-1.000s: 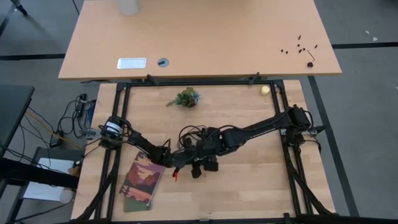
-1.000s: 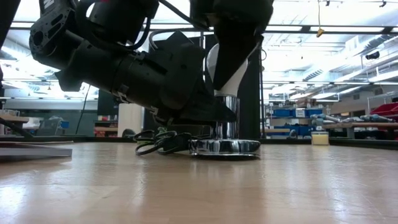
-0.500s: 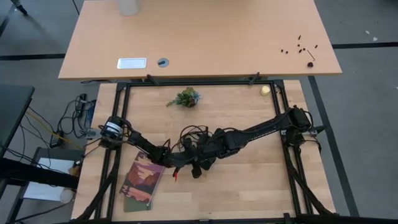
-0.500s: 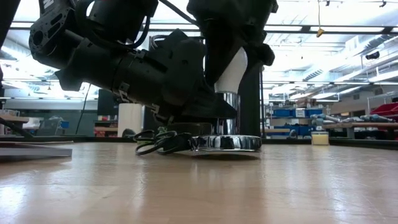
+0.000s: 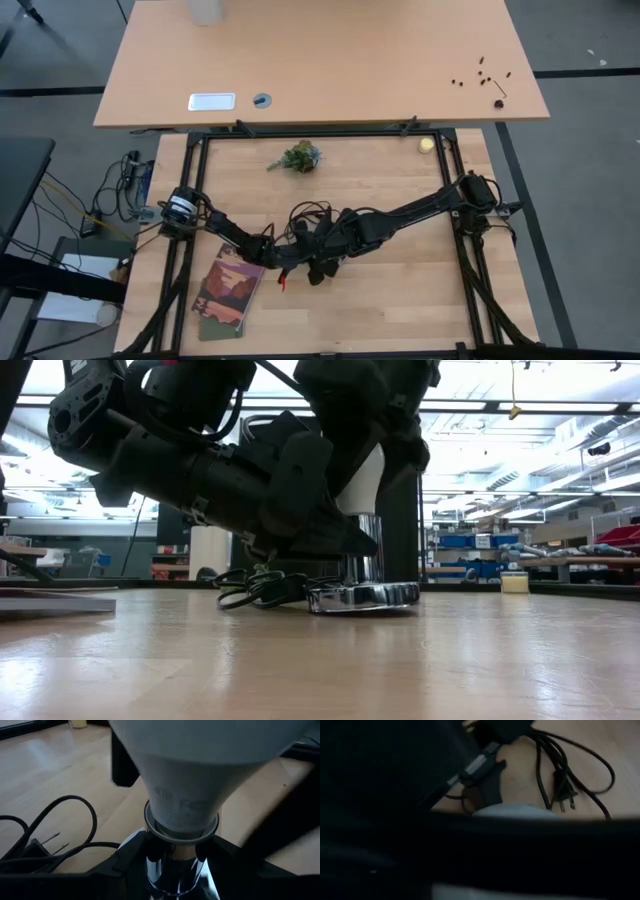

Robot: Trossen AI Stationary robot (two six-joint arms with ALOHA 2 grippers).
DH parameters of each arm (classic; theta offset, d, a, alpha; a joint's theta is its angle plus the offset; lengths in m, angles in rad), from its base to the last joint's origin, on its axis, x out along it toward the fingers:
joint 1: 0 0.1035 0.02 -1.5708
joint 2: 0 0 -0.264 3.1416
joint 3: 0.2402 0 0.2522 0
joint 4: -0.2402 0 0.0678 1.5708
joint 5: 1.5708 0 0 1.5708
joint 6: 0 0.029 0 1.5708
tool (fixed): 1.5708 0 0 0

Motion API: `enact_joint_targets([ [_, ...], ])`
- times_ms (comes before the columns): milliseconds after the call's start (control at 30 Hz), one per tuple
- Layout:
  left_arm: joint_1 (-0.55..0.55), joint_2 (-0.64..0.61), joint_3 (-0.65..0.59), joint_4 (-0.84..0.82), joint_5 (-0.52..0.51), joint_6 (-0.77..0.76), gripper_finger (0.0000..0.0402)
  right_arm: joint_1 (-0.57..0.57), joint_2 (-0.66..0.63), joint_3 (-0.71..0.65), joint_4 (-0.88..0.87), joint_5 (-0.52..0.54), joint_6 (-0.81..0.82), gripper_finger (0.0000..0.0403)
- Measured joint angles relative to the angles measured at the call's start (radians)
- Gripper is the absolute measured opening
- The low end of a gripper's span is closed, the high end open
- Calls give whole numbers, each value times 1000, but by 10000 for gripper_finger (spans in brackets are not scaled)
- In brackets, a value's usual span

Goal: Screw lightbulb
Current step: Insert the white lightbulb into the lamp socket

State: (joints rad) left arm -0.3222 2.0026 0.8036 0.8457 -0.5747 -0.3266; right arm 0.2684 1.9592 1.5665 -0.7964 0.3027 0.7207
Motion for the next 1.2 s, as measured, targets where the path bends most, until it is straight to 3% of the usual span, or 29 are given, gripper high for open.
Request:
enact_joint_targets([
  [300, 0, -1, 0, -3, 4, -1, 188, 1, -10, 39, -50, -24, -122, 344],
  [1200, 0, 0, 0, -11, 1, 4, 188, 29, -16, 88, -252, -188, -278, 345],
])
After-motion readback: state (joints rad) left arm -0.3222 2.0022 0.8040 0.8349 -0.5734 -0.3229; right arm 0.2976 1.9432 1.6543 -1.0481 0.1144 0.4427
